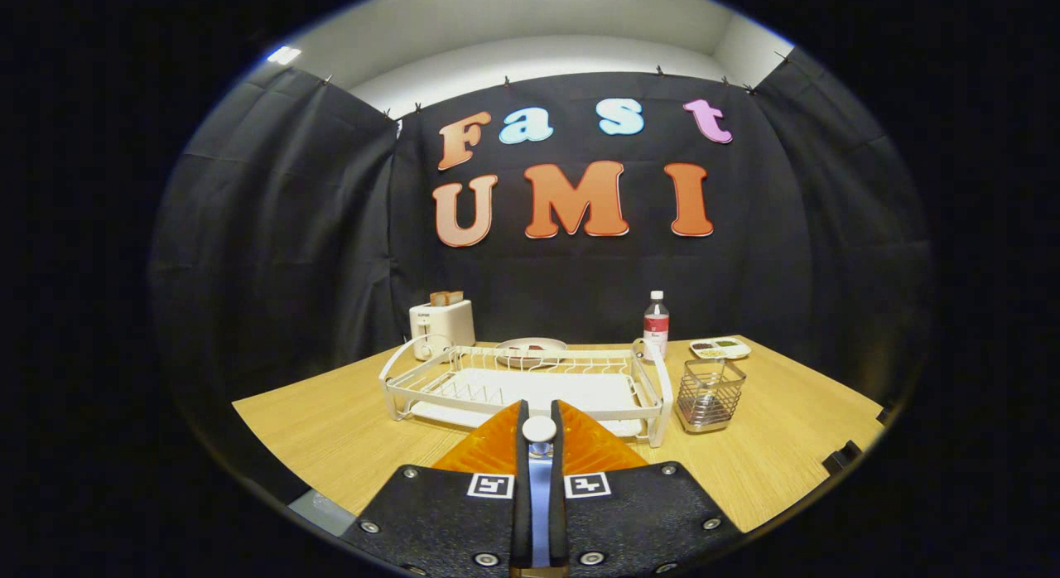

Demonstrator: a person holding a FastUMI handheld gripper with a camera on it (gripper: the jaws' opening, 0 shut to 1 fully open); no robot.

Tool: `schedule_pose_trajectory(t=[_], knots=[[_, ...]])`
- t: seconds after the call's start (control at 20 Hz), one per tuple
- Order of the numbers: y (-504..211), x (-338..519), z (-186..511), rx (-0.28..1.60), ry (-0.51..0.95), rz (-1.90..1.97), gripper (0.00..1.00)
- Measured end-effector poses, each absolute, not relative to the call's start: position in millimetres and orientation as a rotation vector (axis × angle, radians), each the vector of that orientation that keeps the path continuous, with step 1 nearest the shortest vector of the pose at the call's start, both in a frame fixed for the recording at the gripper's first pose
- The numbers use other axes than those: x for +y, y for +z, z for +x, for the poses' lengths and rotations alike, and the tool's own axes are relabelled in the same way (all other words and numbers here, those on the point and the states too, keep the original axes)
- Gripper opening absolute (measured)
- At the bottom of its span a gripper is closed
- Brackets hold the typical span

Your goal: Take the plate from the dish rack, then take the spoon from the basket and place it into the plate.

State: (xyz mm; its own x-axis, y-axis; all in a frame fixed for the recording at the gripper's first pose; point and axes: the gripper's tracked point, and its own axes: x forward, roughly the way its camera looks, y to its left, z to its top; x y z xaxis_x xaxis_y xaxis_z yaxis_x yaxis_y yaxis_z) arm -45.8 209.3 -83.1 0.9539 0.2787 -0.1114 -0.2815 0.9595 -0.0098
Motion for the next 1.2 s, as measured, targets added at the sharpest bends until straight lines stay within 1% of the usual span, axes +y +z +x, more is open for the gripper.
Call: schedule_pose_trajectory(t=[0.2,0.5,0.65,0.75,0.8,0.85,0.9,0.95,1.0,1.1,1.2], knots=[[-101,221,-38,0.151,0.302,-0.032,0.08],[-110,233,-30,0.182,0.321,-0.035,0.08],[-111,233,-30,0.193,0.320,-0.019,0.13],[-109,227,-27,0.198,0.299,-0.011,0.20],[-108,223,-24,0.200,0.283,-0.010,0.39],[-110,218,-23,0.205,0.268,-0.007,0.53],[-109,214,-21,0.209,0.255,0.000,0.72],[-108,210,-19,0.210,0.244,0.007,0.79],[-106,207,-18,0.213,0.236,0.012,0.91],[-99,200,-15,0.206,0.224,0.016,0.97],[-90,193,-13,0.198,0.214,0.008,0.97]])
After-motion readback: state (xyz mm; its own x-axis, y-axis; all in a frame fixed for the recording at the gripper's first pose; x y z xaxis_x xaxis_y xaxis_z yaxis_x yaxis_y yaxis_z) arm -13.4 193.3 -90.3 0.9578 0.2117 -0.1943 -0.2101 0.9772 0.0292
